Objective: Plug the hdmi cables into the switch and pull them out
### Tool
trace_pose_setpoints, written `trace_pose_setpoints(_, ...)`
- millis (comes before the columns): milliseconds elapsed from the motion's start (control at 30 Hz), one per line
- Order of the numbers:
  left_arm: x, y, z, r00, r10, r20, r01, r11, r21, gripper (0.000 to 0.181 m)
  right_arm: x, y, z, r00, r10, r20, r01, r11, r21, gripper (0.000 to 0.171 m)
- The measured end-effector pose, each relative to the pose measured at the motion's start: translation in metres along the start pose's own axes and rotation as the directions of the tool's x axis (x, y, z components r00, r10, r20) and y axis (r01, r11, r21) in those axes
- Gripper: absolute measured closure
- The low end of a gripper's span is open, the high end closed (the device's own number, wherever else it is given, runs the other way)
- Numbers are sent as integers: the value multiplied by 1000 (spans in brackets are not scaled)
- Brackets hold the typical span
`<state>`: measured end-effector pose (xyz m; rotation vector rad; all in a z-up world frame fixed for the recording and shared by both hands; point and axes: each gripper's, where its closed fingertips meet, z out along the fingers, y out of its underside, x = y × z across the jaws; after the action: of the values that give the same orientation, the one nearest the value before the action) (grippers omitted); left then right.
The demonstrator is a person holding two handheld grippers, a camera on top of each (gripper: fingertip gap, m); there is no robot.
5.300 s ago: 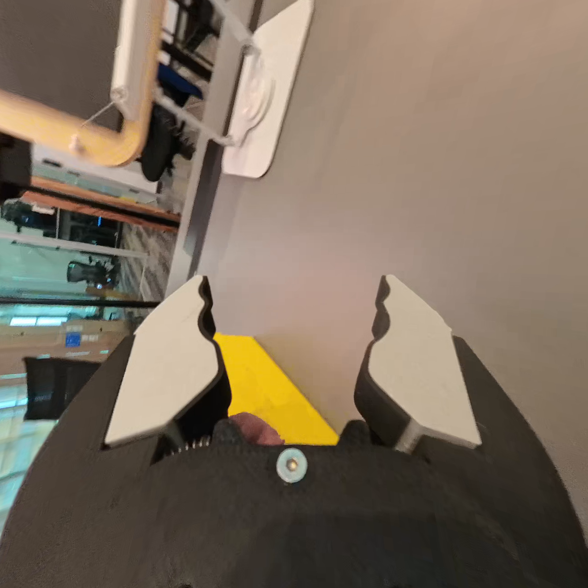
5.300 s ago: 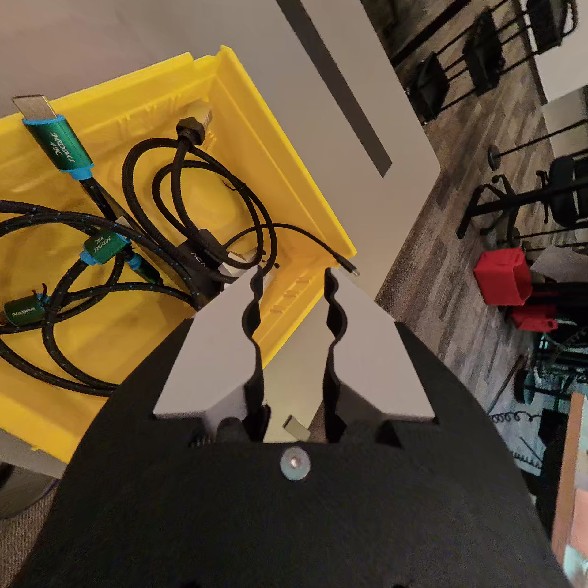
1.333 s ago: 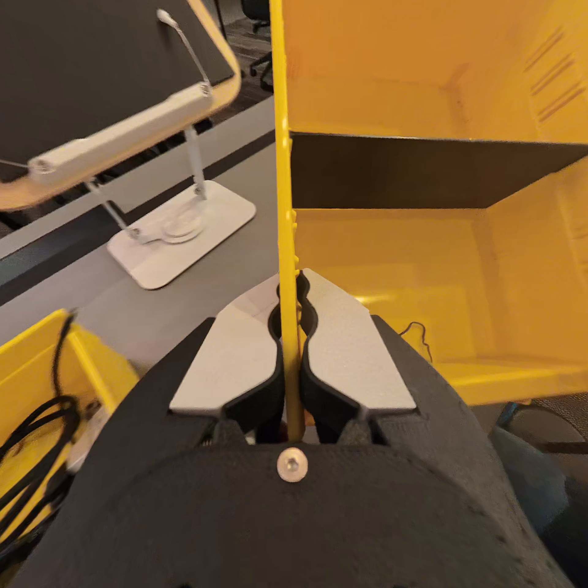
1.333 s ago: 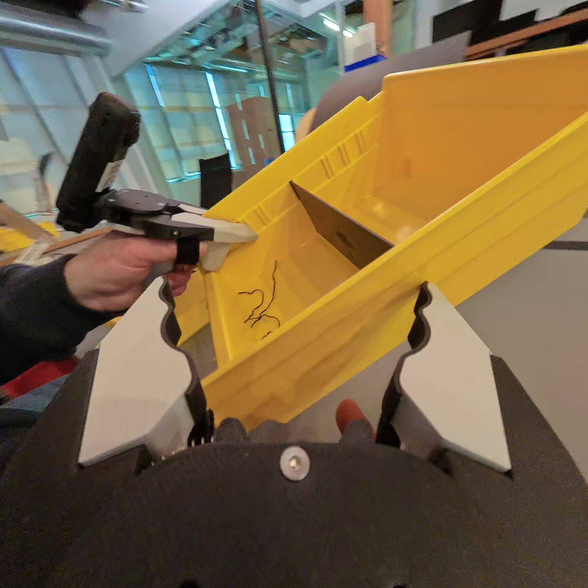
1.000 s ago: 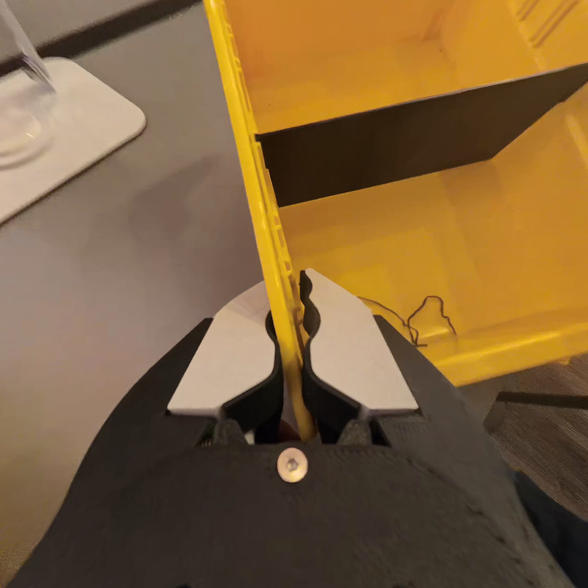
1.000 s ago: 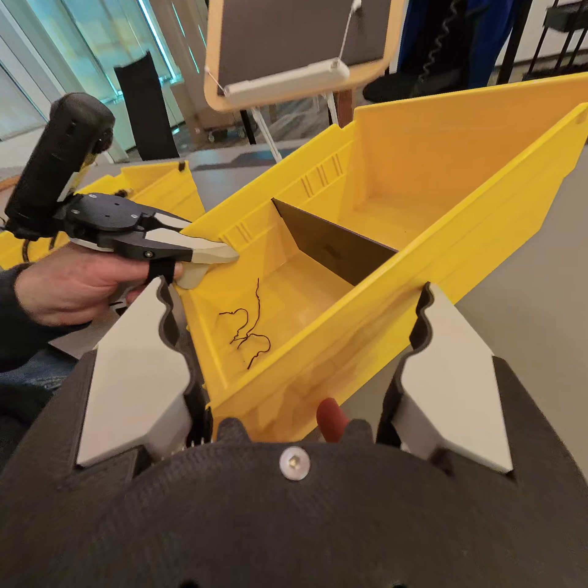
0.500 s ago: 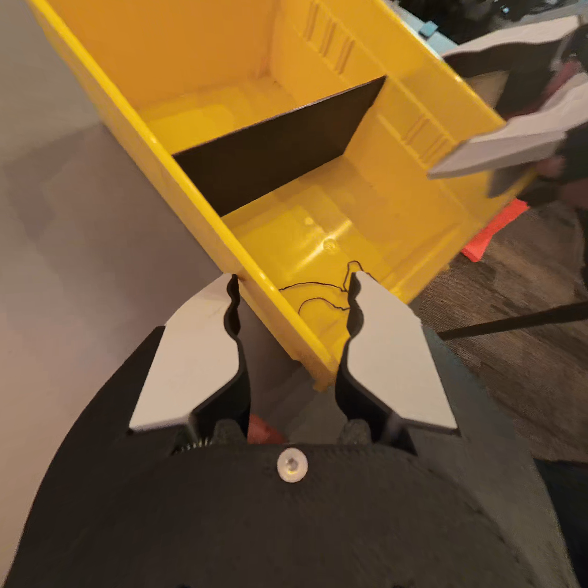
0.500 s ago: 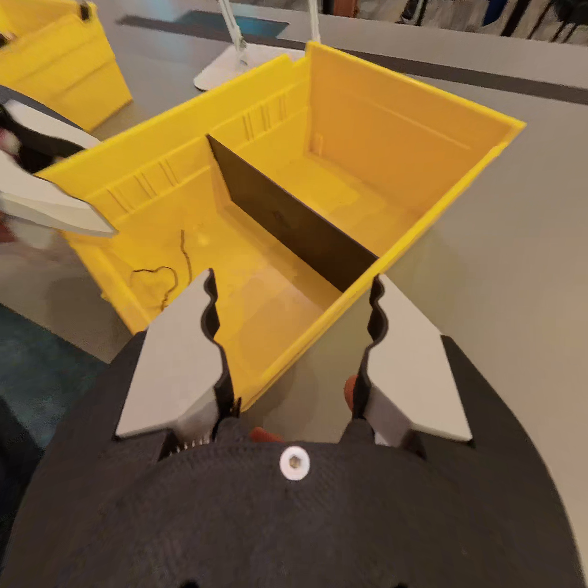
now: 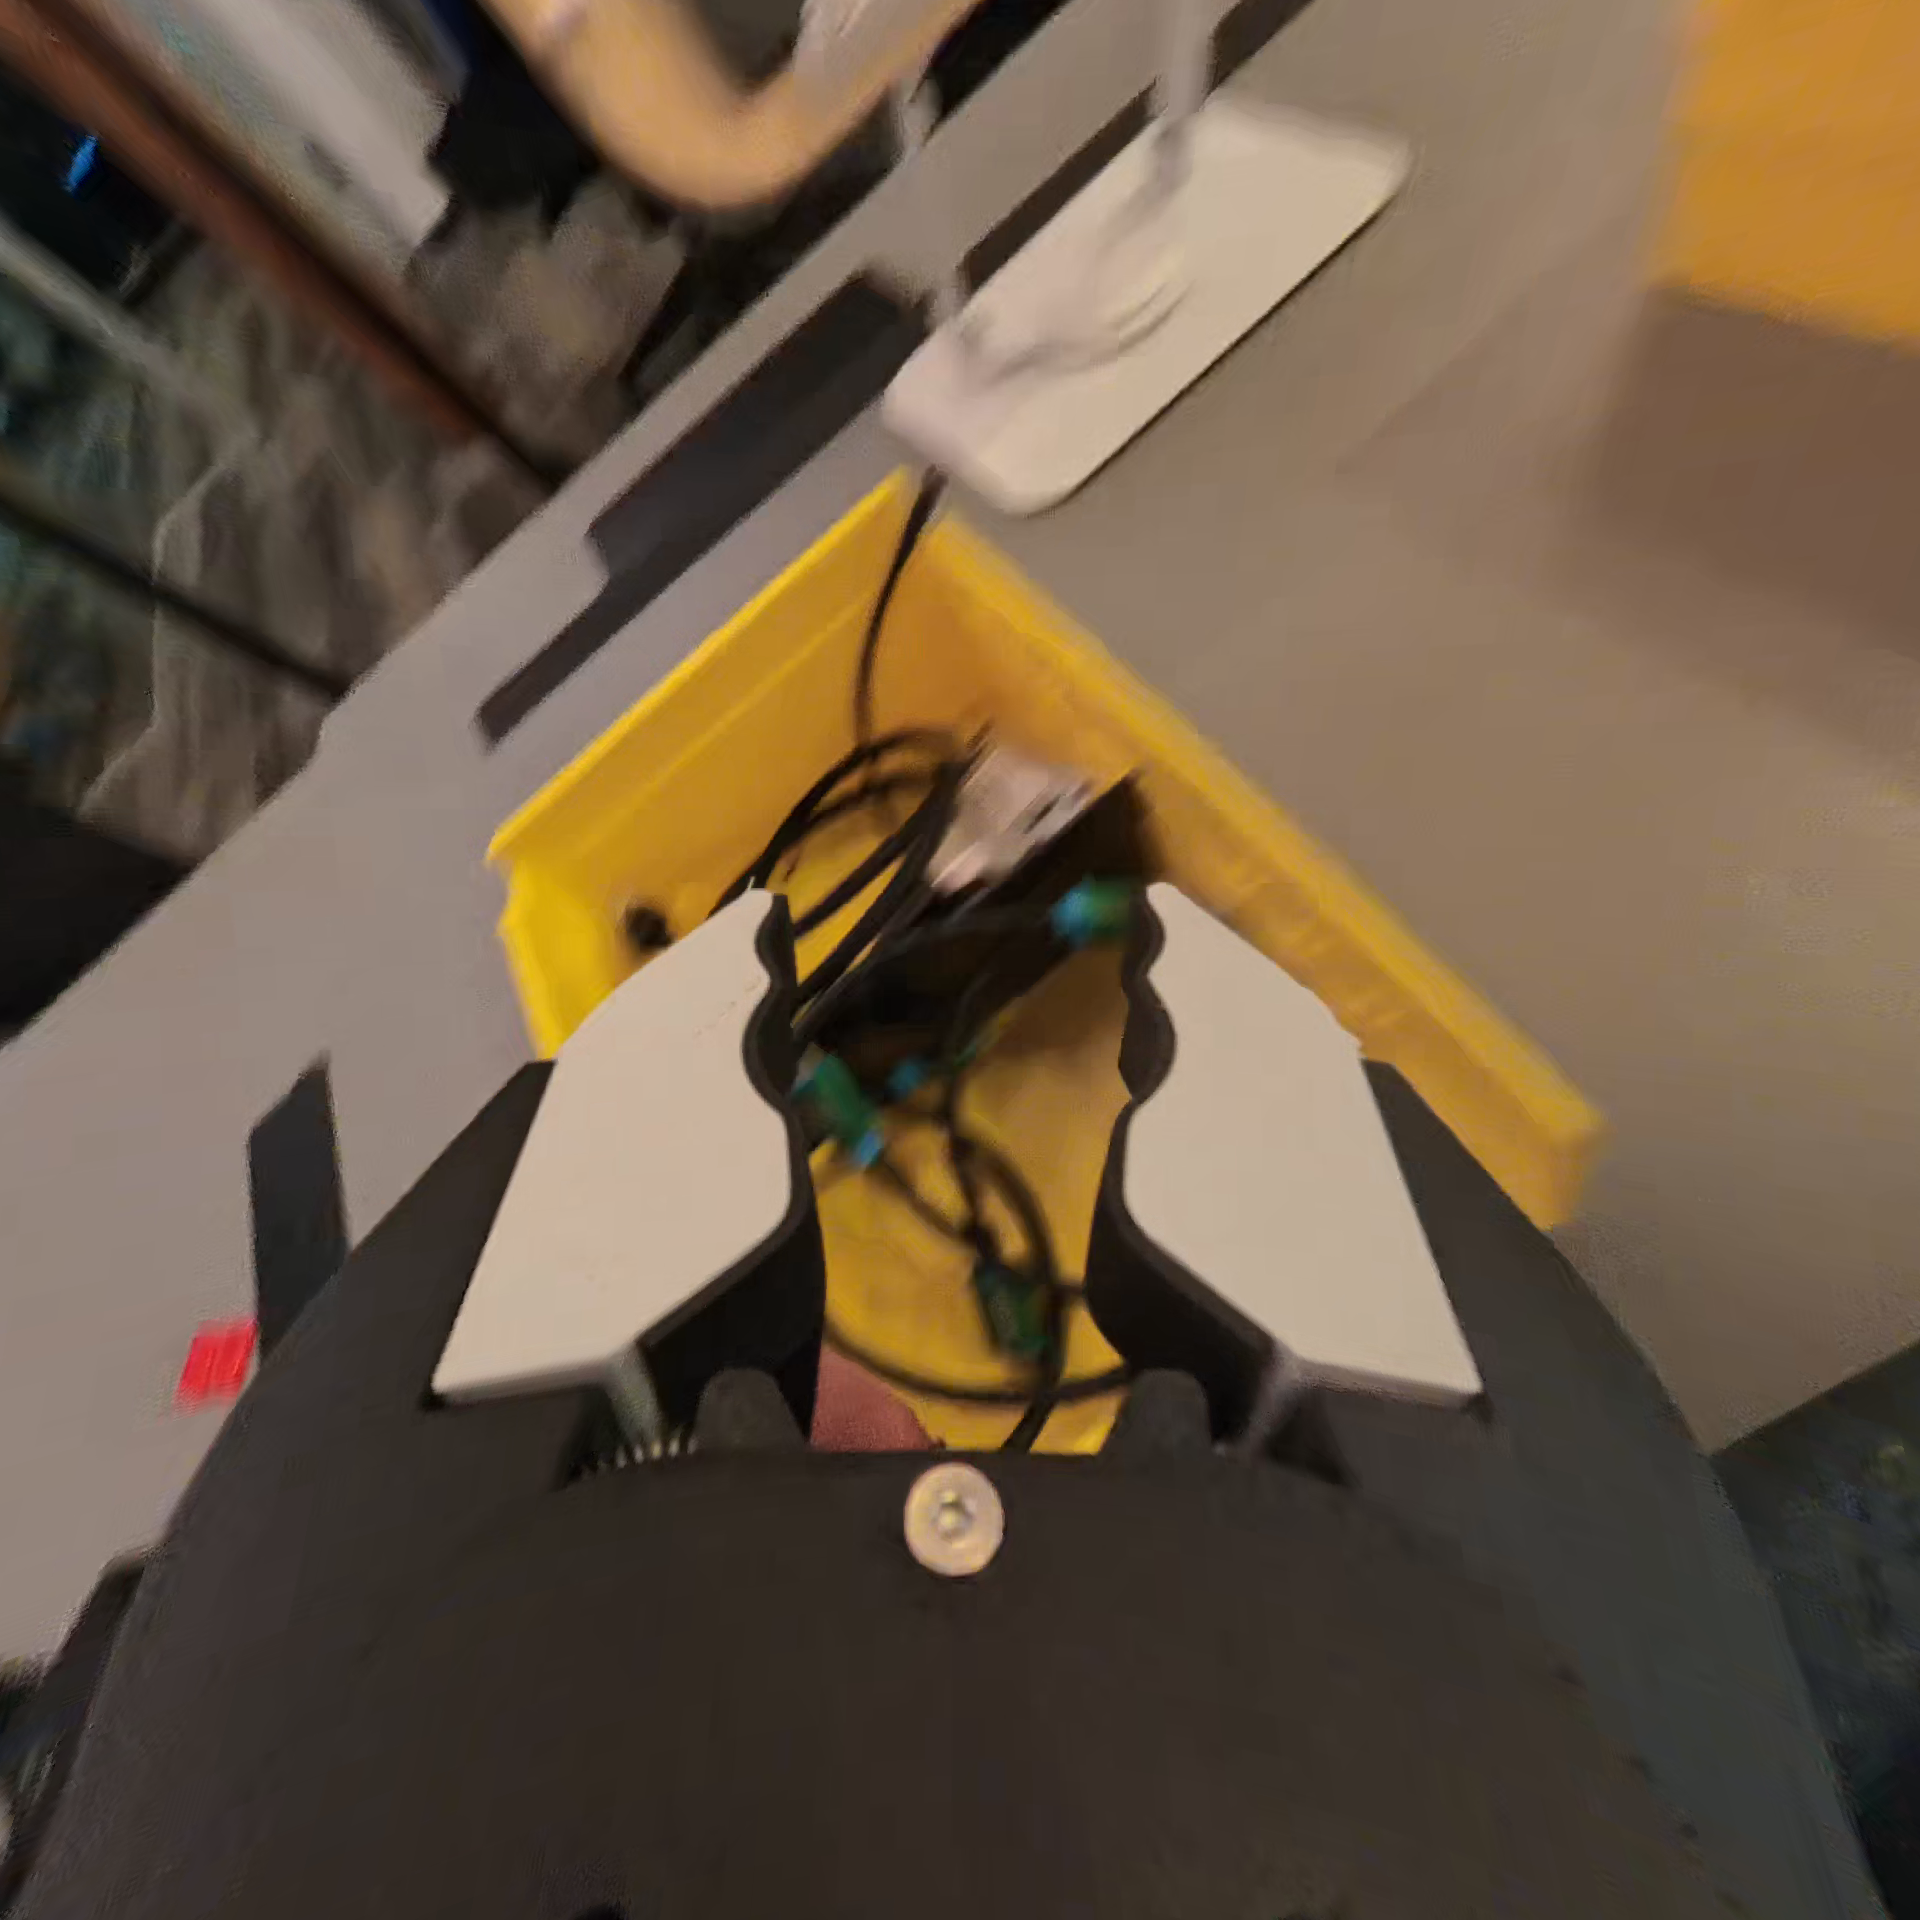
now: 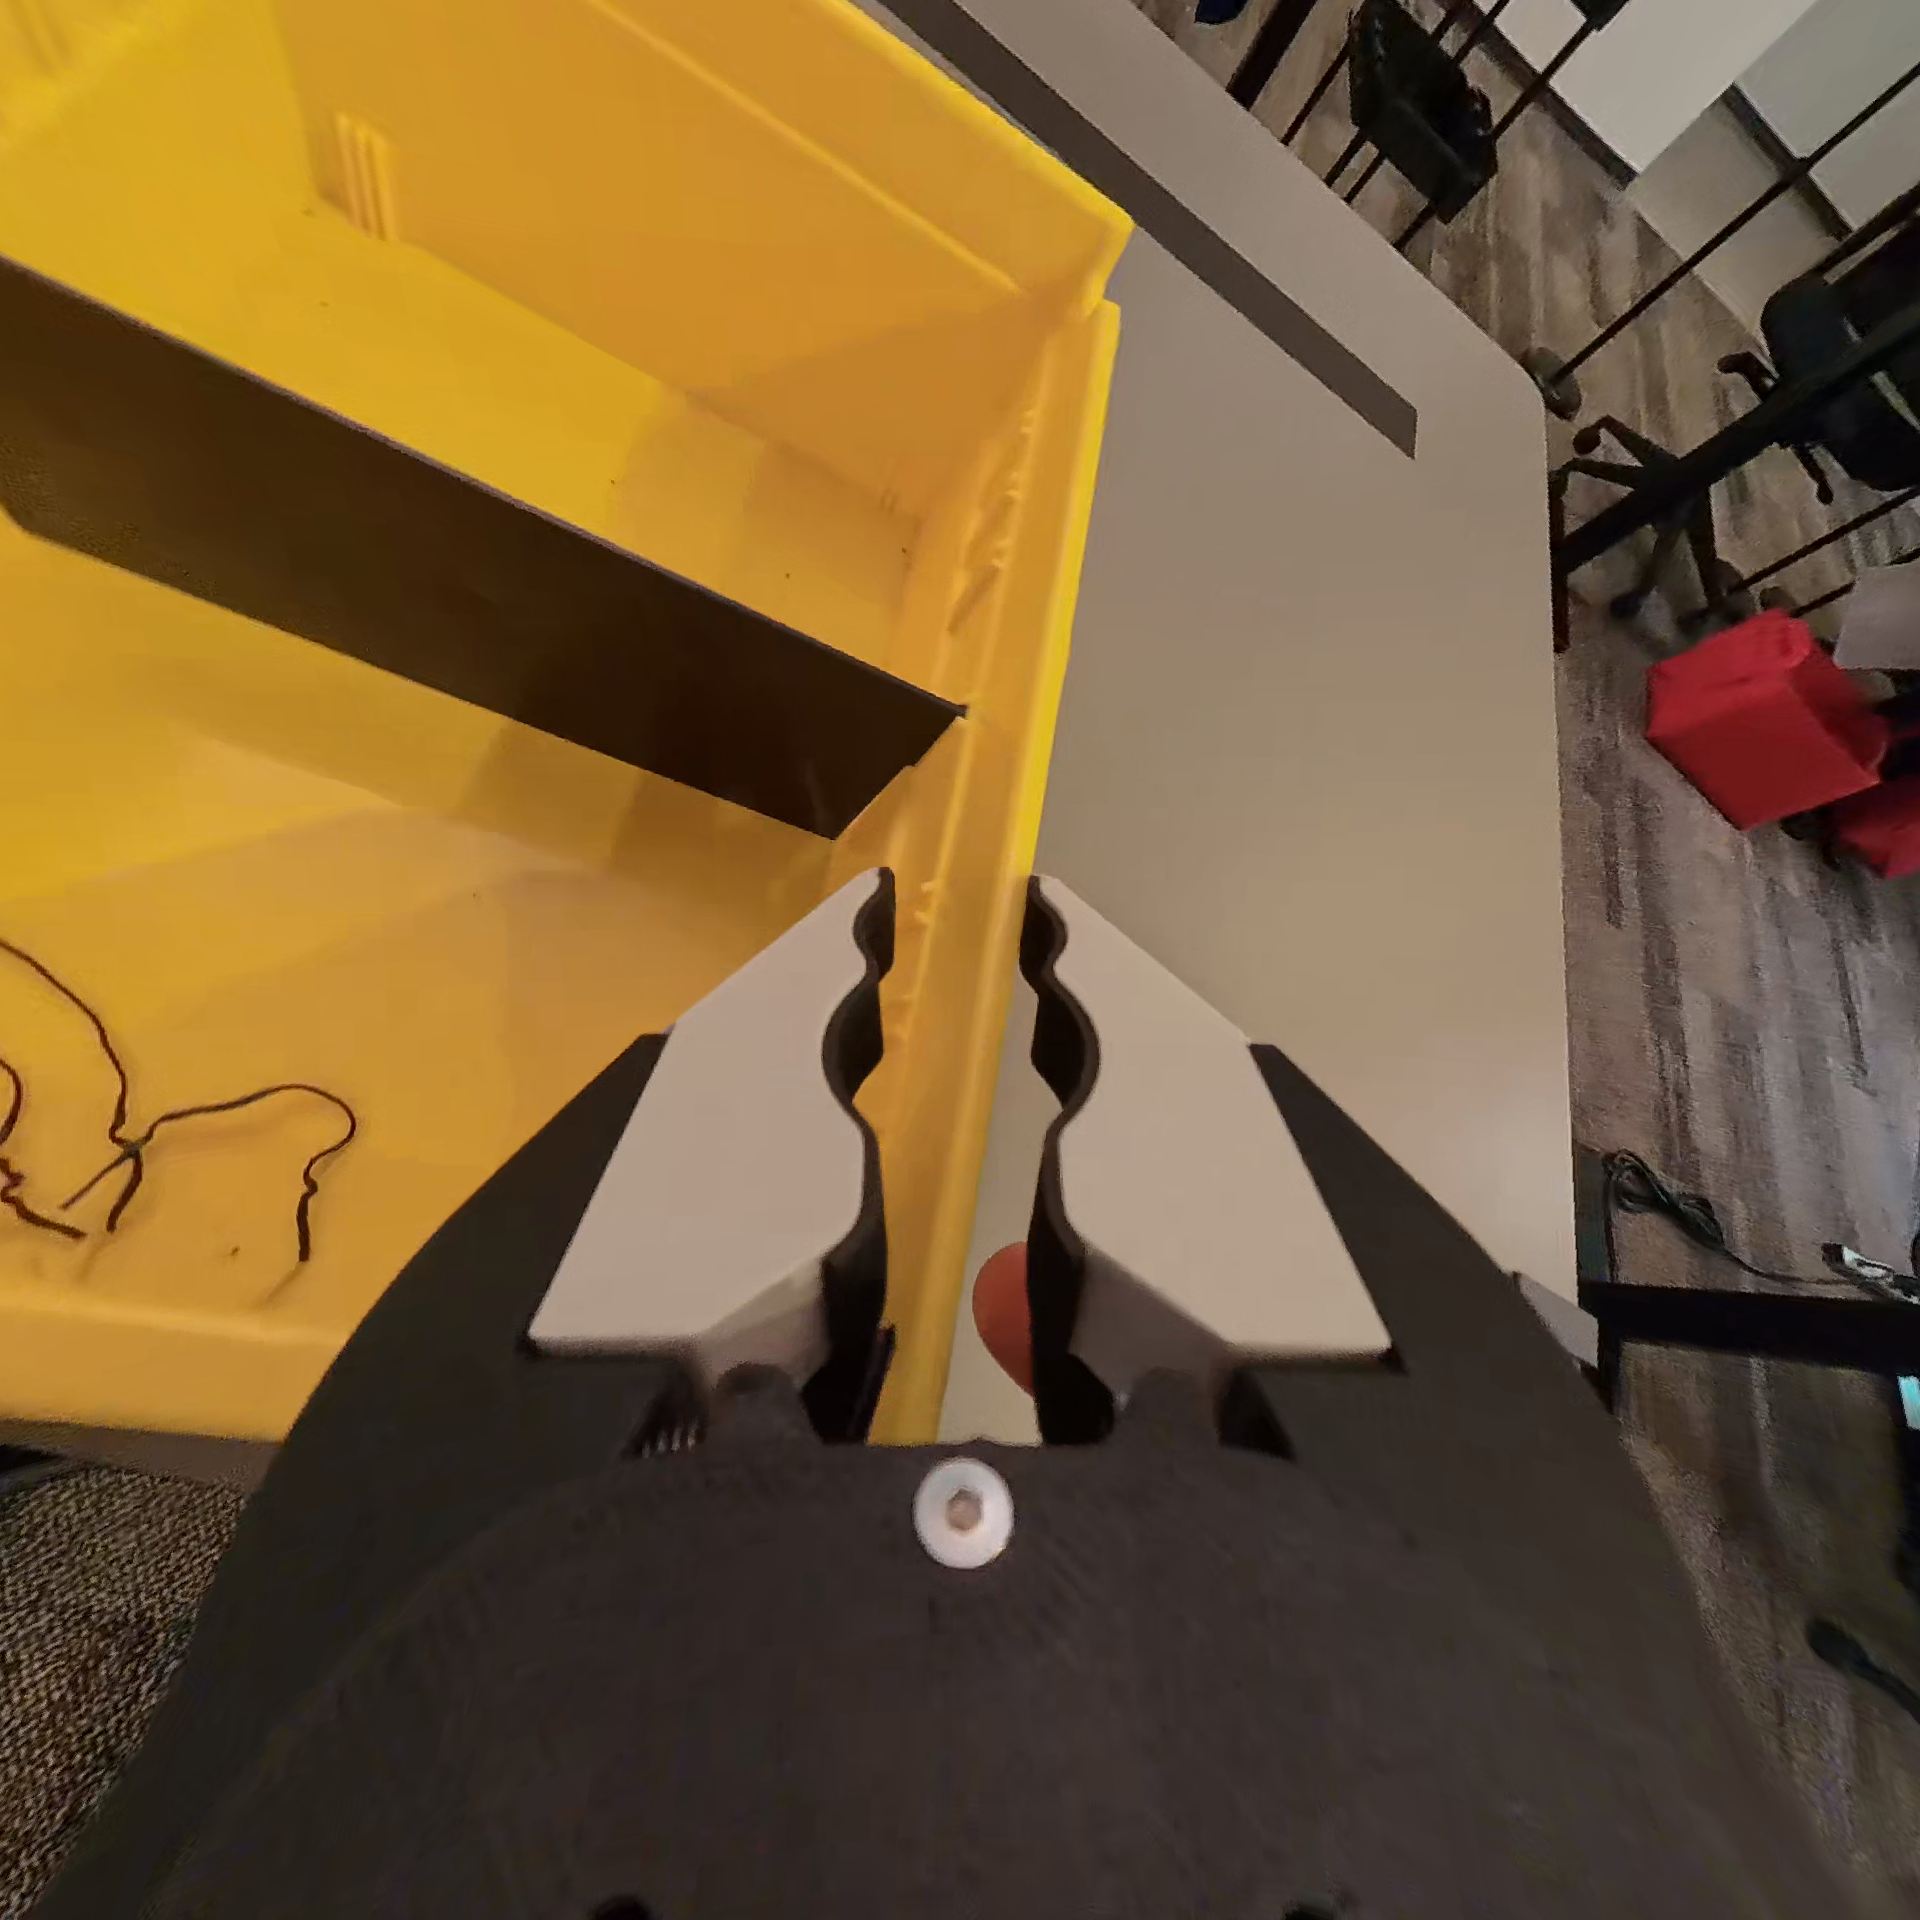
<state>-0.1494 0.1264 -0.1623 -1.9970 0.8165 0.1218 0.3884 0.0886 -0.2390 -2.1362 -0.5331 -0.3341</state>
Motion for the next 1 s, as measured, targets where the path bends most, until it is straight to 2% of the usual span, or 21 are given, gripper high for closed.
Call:
trace_pose_setpoints(67, -39, 51, -2, 995, -66, 77, 75, 991, -109, 120, 8, 1, 3, 1000, 6, 9, -6, 1000, 18, 154)
trace_pose_setpoints(167, -70, 118, -2, 980, -137, 147, 169, 956, -239, 117, 22, 3, 8, 1000, 9, -12, -9, 999, 47, 159)
trace_pose_setpoints(300, -69, 162, 7, 969, -214, 123, 241, 924, -296, 131, 30, 4, 12, 1000, 12, -3, -12, 998, 70, 159)
trace_pose_setpoints(333, -68, 169, 10, 967, -225, 116, 251, 919, -305, 133, 33, 5, 13, 1000, 3, -18, -2, 998, 70, 159)
trace_pose_setpoints(367, -66, 171, 13, 963, -250, 103, 270, 919, -289, 144, 35, 6, 14, 1000, 4, -28, -2, 997, 71, 159)
trace_pose_setpoints(400, -64, 172, 14, 958, -276, 81, 287, 915, -283, 162, 38, 6, 15, 999, 15, -31, -13, 997, 72, 159)
trace_pose_setpoints(467, -69, 174, 15, 956, -281, 91, 295, 912, -285, 163, 44, 9, 15, 998, 29, -48, -26, 997, 69, 159)
trace_pose_setpoints(567, -74, 177, 14, 924, -374, 75, 380, 887, -262, 168, 57, 16, 16, 996, 44, -80, -39, 997, 69, 159)
trace_pose_setpoints(1000, -104, 217, -16, 895, -427, 132, 446, 848, -285, 169, 104, 45, 13, 973, 149, -177, -143, 989, 47, 160)
